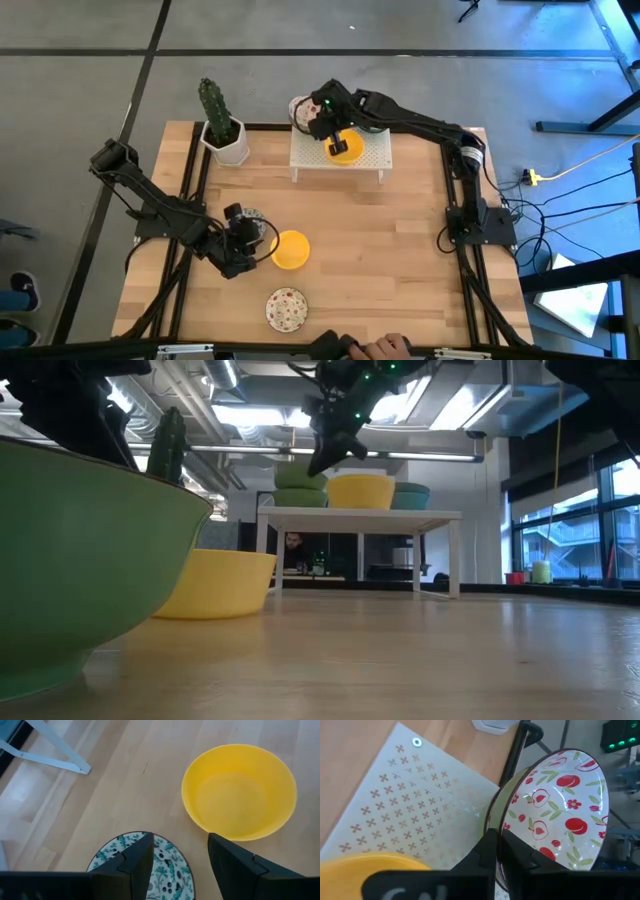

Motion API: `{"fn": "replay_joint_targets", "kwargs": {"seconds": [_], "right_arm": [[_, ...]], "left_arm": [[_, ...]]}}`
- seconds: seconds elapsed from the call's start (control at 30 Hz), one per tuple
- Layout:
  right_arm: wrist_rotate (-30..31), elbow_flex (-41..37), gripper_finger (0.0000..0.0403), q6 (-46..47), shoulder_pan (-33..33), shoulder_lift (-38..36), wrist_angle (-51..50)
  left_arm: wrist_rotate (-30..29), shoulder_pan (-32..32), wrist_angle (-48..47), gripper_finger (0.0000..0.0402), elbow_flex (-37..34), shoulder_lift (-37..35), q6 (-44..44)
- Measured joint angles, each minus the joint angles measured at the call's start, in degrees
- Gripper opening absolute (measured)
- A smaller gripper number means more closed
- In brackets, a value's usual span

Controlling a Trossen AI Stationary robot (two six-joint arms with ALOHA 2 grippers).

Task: Pick & Place Mini bowls
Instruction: Stack the right green patterned bowl on top of the other green patterned bowl on the shelf

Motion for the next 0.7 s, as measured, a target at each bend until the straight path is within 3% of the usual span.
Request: {"fn": "replay_joint_targets", "kwargs": {"seconds": [0.47, 0.7], "right_arm": [[-0.2, 0.0, 0.0095, 5.1, 0.0, -0.1, 1.3], [0.4, 0.0, 0.0098, 8.0, 0.4, -0.1, 0.1]], "left_arm": [[-1.3, 0.0, -0.4, 0.0180, 0.0, 0.0, 0.0], [-1.0, 0.0, -0.4, 0.0180, 0.0, 0.0, -0.1]]}}
